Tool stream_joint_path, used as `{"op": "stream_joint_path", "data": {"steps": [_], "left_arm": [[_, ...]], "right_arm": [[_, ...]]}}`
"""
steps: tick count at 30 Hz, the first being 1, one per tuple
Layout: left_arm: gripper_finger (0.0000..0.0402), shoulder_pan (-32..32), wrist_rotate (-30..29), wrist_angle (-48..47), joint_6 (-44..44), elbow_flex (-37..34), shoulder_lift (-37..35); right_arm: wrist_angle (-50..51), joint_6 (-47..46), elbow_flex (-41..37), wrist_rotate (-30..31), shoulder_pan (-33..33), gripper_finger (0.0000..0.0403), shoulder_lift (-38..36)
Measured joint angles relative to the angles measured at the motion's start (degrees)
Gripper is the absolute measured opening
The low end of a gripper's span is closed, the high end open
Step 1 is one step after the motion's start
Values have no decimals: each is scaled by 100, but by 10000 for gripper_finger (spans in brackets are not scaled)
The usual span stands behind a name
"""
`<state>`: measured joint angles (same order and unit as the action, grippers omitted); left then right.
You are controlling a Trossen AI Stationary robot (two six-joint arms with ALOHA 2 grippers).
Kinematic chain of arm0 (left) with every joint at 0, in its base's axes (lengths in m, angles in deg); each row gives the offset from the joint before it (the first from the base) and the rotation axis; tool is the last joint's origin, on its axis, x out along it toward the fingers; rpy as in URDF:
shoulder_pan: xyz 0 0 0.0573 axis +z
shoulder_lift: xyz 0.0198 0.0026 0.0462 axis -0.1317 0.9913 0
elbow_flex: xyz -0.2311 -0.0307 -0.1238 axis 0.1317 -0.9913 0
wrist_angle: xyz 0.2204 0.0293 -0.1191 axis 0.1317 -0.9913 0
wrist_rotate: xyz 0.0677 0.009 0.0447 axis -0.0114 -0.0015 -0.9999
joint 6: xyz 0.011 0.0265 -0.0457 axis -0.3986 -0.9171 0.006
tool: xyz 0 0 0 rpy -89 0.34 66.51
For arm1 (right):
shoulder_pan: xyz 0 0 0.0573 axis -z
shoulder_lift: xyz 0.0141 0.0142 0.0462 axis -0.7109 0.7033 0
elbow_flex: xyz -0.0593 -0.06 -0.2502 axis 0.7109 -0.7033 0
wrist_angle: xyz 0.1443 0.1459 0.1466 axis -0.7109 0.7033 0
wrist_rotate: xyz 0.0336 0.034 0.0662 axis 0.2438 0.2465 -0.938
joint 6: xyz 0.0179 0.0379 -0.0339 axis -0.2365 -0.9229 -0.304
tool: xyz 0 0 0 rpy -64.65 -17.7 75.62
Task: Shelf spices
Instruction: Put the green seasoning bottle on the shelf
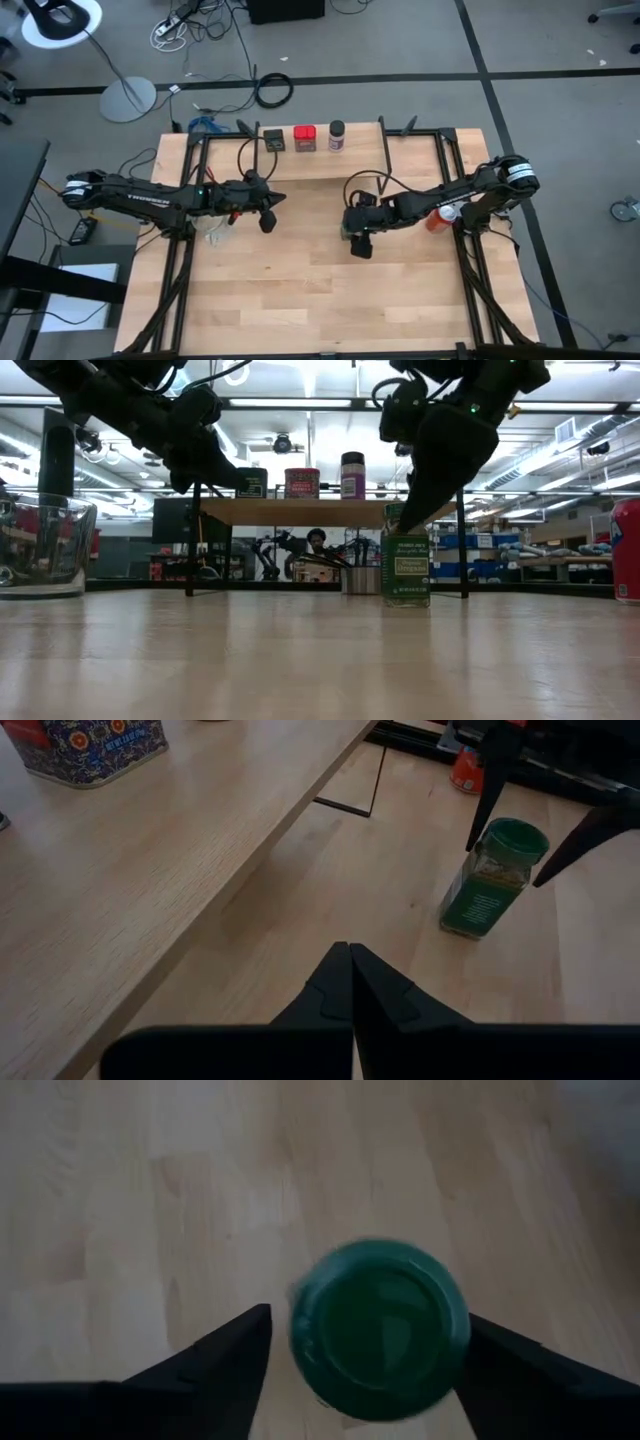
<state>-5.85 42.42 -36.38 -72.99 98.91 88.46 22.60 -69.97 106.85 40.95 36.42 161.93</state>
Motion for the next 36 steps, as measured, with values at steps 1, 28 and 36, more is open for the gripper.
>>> {"op": "stream_joint_path", "data": {"steps": [1,28,36], "left_arm": [[0,0,0,0,-2,0,0],[0,-1,19,-10,17,0,-44],[0,-130,-299,-58,-114,0,-795]], "right_arm": [[17,0,-4,0,6,267,4],[1240,972,1641,584,27,198,-77],[2996,1641,2944,1481,256,198,-169]]}}
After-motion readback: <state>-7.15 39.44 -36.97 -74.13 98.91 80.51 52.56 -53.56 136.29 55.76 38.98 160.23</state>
